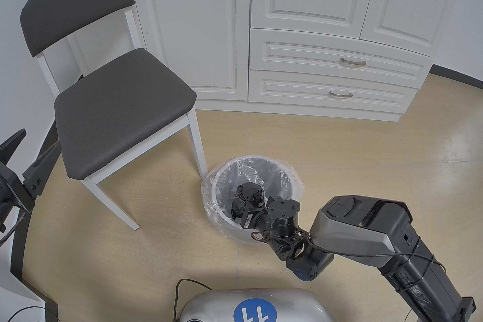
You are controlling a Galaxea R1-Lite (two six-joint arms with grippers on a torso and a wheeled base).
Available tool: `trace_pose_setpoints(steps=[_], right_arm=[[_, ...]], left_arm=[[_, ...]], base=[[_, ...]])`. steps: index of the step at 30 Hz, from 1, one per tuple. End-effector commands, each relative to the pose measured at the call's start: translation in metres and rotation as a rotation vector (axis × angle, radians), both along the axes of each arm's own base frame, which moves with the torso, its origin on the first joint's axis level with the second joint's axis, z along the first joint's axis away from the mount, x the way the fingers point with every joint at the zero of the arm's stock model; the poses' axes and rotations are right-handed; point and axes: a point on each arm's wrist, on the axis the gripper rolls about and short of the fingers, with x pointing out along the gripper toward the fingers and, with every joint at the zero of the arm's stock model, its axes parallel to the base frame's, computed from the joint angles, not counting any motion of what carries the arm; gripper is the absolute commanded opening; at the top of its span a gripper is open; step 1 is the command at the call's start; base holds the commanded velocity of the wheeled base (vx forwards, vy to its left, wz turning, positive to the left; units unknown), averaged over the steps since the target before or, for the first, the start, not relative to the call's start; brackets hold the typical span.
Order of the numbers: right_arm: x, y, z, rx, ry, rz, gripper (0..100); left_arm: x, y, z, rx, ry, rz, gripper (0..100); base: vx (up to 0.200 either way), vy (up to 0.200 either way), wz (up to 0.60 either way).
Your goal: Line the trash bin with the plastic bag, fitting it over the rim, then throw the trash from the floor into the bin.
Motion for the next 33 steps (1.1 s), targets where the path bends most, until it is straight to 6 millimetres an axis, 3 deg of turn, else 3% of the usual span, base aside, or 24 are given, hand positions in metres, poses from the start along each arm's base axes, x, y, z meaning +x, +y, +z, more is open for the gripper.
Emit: trace_pose_setpoints(steps=[1, 33], right_arm=[[0.007, -0.001, 0.006, 0.028, 0.003, -0.015, 0], [0.023, 0.006, 0.002, 0.063, 0.075, -0.04, 0]], left_arm=[[0.0, 0.0, 0.001, 0.0, -0.005, -0.001, 100], [-0.008, 0.0, 0.004, 0.006, -0.039, 0.003, 100]], base=[[0.0, 0.0, 0.0], [0.0, 0.0, 0.0]])
